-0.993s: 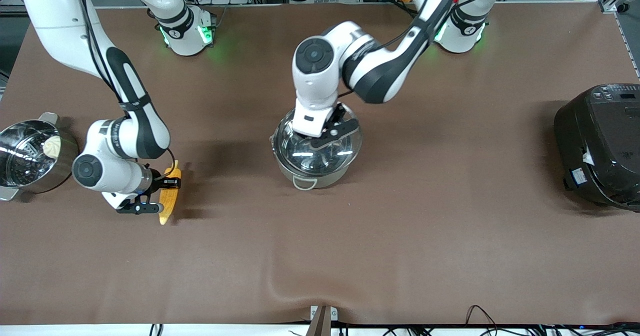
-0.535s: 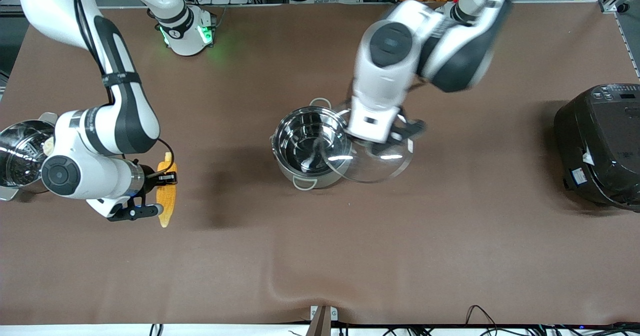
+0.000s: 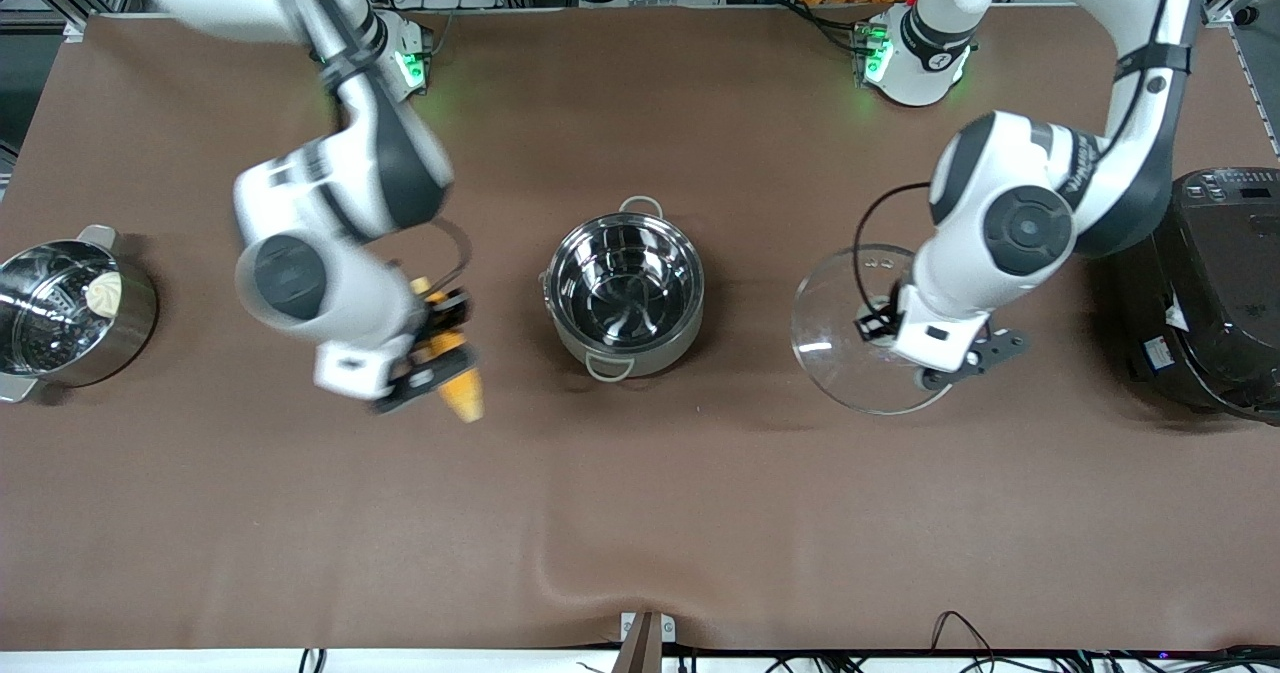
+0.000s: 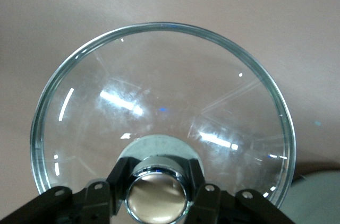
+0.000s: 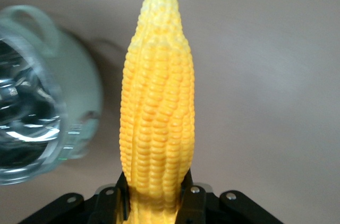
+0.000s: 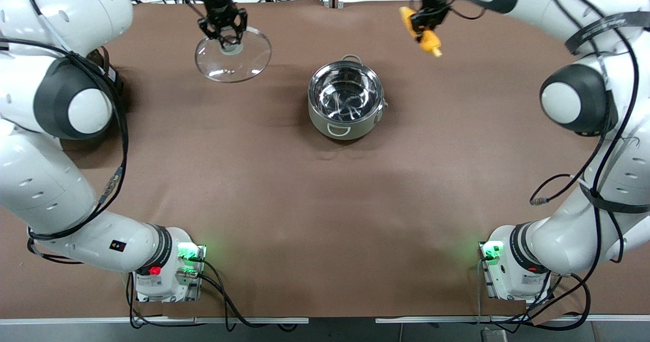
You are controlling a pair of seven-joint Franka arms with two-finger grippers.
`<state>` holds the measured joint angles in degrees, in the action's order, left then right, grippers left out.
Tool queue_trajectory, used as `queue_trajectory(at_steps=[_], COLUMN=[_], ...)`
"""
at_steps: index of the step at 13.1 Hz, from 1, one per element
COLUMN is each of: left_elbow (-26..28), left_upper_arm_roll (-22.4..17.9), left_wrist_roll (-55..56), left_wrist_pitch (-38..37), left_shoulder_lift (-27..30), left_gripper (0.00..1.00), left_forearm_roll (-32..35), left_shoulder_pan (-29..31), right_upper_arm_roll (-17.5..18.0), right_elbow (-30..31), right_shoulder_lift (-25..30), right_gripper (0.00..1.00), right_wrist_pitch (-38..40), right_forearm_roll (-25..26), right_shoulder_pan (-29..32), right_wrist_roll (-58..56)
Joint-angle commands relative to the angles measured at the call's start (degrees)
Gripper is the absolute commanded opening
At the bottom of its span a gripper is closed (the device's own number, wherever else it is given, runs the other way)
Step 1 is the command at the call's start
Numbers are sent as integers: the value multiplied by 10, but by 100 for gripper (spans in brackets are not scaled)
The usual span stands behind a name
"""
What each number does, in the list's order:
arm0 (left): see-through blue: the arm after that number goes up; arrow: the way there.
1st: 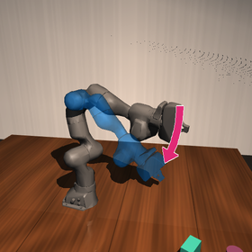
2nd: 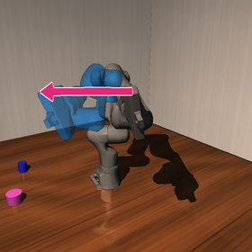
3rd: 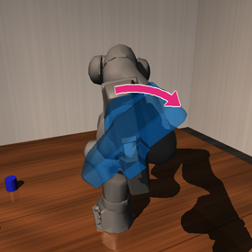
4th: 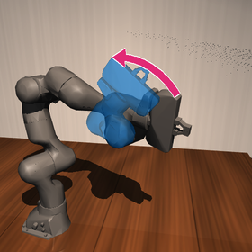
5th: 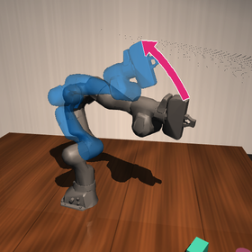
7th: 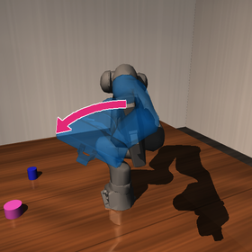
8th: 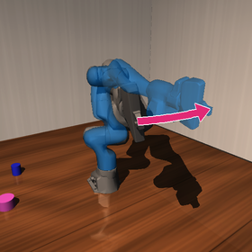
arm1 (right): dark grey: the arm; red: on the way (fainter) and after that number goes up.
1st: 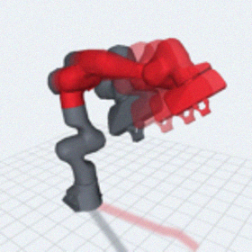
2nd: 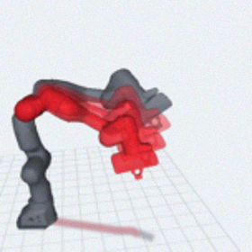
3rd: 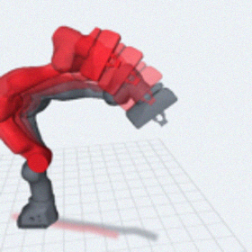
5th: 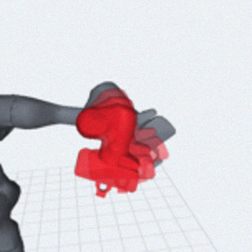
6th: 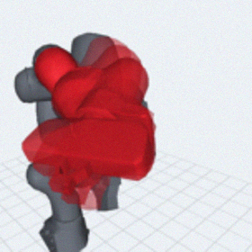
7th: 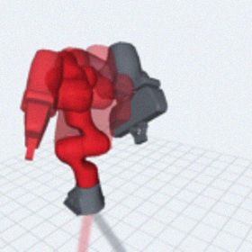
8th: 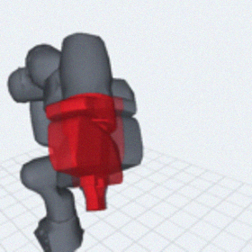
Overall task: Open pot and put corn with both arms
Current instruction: 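Move the corn over the pot and lower it in with the right gripper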
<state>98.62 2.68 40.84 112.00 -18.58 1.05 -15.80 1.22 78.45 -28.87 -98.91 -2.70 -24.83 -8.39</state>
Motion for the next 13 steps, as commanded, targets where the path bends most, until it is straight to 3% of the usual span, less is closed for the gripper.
queue_trajectory(at_steps=[1, 4, 8, 11, 13], left_elbow=[124, 206, 248, 286, 296], left_upper_arm_roll=[9, 9, 10, 10, 10], left_wrist_roll=[-15, -29, -37, -55, -56], left_wrist_pitch=[96, 208, 254, 318, 341], left_shoulder_lift=[50, 43, 32, 25, 18], left_gripper=[0, 0, 0, 0, 0], left_forearm_roll=[11, 11, 11, 11, 11], left_shoulder_pan=[18, 32, 46, 59, 61], right_upper_arm_roll=[-8, -9, -10, -10, -10], right_elbow=[-24, -32, -43, -39, -30], right_shoulder_lift=[-17, -43, -78, -85, -88], right_gripper=[0, 0, 0, 0, 0], right_wrist_pitch=[6, -35, -47, -47, -47], right_forearm_roll=[60, 72, 167, 171, 201], right_shoulder_pan=[-82, -135, -207, -221, -243], right_wrist_roll=[-2, 11, 19, 55, 66])
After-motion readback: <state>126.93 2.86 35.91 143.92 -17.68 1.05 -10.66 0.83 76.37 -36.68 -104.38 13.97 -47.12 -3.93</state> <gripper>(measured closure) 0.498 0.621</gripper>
